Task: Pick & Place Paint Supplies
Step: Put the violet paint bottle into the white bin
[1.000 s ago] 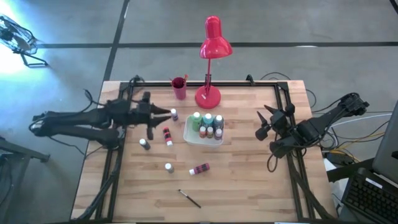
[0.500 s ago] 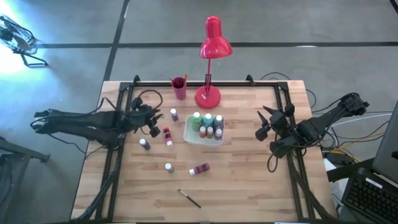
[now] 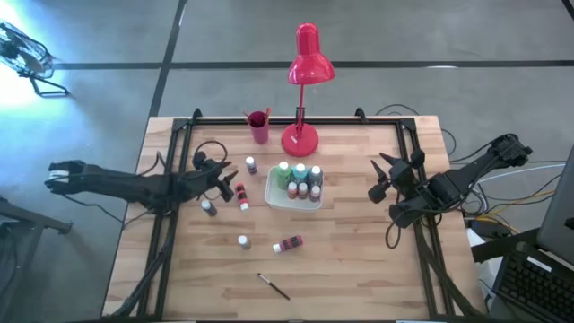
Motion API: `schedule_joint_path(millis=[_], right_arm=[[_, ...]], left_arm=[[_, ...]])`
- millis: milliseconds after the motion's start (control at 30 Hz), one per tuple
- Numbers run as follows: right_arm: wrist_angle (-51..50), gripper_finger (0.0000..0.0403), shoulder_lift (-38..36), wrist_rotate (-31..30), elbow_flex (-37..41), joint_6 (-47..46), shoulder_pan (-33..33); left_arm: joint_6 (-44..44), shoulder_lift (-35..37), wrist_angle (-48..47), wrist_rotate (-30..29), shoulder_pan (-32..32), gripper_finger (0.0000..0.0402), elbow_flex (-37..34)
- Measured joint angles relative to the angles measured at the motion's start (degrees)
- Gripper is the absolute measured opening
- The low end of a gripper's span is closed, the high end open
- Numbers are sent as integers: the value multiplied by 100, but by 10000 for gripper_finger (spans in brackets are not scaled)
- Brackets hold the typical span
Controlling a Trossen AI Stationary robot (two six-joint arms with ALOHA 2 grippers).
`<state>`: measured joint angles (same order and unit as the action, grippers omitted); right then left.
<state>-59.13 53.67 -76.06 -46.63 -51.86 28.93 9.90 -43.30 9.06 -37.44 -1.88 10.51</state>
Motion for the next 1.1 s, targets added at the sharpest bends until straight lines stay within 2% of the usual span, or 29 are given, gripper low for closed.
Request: schedule_joint_path(millis=[133, 233, 367, 500, 600, 733, 933, 1100], right_arm=[[0, 159, 0, -40, 0, 2, -12], [0, 166, 0, -43, 2, 2, -57], [0, 172, -4, -43, 2, 2, -103], [1, 176, -4, -45, 2, 2, -121], [0, 179, -4, -45, 2, 3, -125], [0, 183, -4, -49, 2, 65, -123], [1, 183, -4, -56, 2, 94, -123], [2, 171, -2, -56, 2, 109, -123]], left_arm=[[-61, -1, 404, 35, -29, 216, -385], [32, -1, 409, 271, -50, 221, -467], [26, -1, 594, 642, -77, 218, -458], [-303, -1, 644, 714, -175, 216, -282], [-431, -30, 548, 1107, -368, 216, -63], [-382, -134, 20, 1580, -719, 216, 484], [636, -504, -1933, 1704, -1202, 216, 1907], [821, -1215, -3120, 1878, -1265, 216, 3016]])
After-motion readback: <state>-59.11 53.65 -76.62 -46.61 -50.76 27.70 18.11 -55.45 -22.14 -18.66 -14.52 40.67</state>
